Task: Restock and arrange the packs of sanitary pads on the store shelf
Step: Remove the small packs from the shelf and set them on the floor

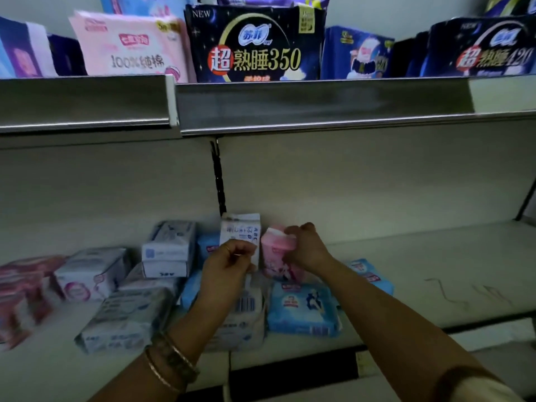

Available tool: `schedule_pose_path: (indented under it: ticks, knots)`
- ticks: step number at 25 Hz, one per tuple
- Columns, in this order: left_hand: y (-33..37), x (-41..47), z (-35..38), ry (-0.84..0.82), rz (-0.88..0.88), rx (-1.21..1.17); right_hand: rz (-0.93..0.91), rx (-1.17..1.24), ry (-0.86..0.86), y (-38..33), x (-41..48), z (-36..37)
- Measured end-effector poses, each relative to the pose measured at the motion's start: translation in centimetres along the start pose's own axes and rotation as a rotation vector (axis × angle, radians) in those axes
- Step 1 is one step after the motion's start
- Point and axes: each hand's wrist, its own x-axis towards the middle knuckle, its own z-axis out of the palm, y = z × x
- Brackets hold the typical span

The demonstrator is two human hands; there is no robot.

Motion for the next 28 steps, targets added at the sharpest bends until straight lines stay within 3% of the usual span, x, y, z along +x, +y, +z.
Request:
schedule_pose_path:
  ticks: [6, 10, 14, 25, 28]
  knots:
    - [0.1, -1.0, 1.0, 0.044, -0.019, -0.006, -0.075, 0.336, 0.281, -0.7, -2.8, -5.9]
    - [0.7, -3.1, 3.2, 0.055, -0.086, -0.006, -0.216, 0.624, 0.205, -1.7, -8.3, -9.8]
    - [1.9, -8.0, 5.6, 0.001, -0.088, -0.043, -0.309, 0.673, 0.111, -0.2, -13.2, -11.9]
    - [2.8, -20.2, 8.9, 0.113, -0.132, -0.118, -0.248, 0.886, -0.13, 4.6, -21.5, -10.1]
    - [3.2, -22.4, 8.3, 0.105, -0.139, -0.087, -0.226, 0.908, -0.114, 4.3, -23.9, -10.2]
